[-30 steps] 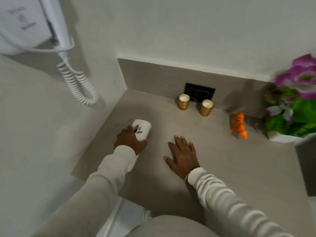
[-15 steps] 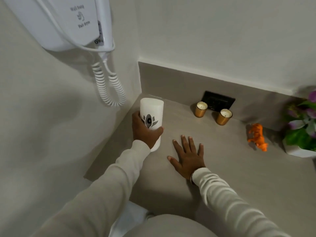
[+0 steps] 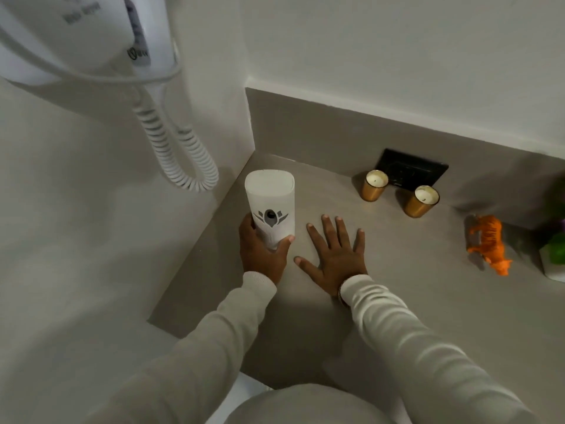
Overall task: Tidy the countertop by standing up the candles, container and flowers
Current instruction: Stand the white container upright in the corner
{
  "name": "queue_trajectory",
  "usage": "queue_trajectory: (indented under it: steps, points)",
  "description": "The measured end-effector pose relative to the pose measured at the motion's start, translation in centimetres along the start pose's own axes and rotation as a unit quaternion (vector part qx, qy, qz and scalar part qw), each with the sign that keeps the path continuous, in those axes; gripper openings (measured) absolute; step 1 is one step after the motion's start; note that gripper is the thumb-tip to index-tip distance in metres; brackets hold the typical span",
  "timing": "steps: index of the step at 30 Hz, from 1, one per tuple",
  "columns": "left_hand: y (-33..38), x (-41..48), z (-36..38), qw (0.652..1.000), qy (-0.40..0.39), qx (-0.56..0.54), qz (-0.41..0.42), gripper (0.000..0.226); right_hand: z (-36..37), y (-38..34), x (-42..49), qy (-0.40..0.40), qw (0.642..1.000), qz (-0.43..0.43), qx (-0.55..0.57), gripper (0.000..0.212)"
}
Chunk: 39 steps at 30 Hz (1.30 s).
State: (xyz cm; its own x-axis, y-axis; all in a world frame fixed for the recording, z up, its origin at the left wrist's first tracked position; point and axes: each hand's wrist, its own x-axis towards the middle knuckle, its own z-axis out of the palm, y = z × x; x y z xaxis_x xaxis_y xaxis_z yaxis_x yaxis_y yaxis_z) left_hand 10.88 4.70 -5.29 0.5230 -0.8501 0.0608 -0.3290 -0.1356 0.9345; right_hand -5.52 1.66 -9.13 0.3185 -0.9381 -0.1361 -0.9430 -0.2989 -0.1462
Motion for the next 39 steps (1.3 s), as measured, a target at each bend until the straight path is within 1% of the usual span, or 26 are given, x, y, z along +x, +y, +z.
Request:
queue_trajectory:
  steps: [6, 10, 14, 20, 26, 30, 33, 34, 36, 37, 38, 39]
  points:
    - [0.9, 6.1, 2.8, 0.997, 0.055, -0.006, -0.049, 0.088, -0.3, 0.4, 3.0, 0.015, 1.0, -0.019, 0.006, 0.084]
    - [1.3, 11.1, 4.6, 0.994, 0.093, 0.015, -0.056, 0.089, -0.2, 0.8, 4.0, 0.031, 0.999, -0.027, 0.012, 0.083]
    - [1.7, 14.8, 5.7, 0.992, 0.111, 0.027, -0.062, 0.093, 0.0, 1.0, 5.1, 0.05, 0.998, -0.029, 0.02, 0.082]
    - [2.2, 17.3, 6.6, 0.985, 0.166, 0.027, -0.029, 0.086, 0.0, 1.0, 5.3, 0.049, 0.998, -0.029, 0.03, 0.082]
    - [3.4, 18.5, 7.6, 0.98, 0.192, 0.039, -0.045, 0.085, -0.3, 0.9, 5.3, 0.049, 0.997, -0.028, 0.047, 0.083]
    - [3.7, 18.4, 8.0, 0.978, 0.195, 0.058, -0.052, 0.084, -0.6, 1.0, 5.3, 0.037, 0.998, -0.027, 0.048, 0.083]
    - [3.3, 17.7, 8.0, 0.976, 0.181, 0.074, -0.1, 0.089, -1.4, 1.1, 4.9, 0.03, 0.996, -0.03, 0.076, 0.079]
    - [3.3, 17.0, 8.1, 0.977, 0.175, 0.065, -0.106, 0.083, -1.5, 1.3, 4.5, 0.041, 0.995, -0.026, 0.092, 0.077]
    - [3.4, 14.8, 8.5, 0.985, 0.143, 0.049, -0.088, 0.058, -1.6, 1.8, 2.8, 0.075, 0.988, -0.005, 0.137, 0.071]
    - [3.5, 13.1, 8.9, 0.991, 0.102, 0.041, -0.072, 0.045, -1.6, 2.3, 1.7, 0.102, 0.981, 0.01, 0.167, 0.067]
    - [3.6, 11.4, 9.2, 0.997, 0.046, 0.033, -0.059, 0.036, -1.5, 2.8, 0.7, 0.134, 0.971, 0.028, 0.198, 0.064]
    - [3.6, 9.7, 9.7, 0.998, -0.016, 0.021, -0.049, 0.033, -1.3, 3.4, -0.4, 0.167, 0.957, 0.055, 0.229, 0.06]
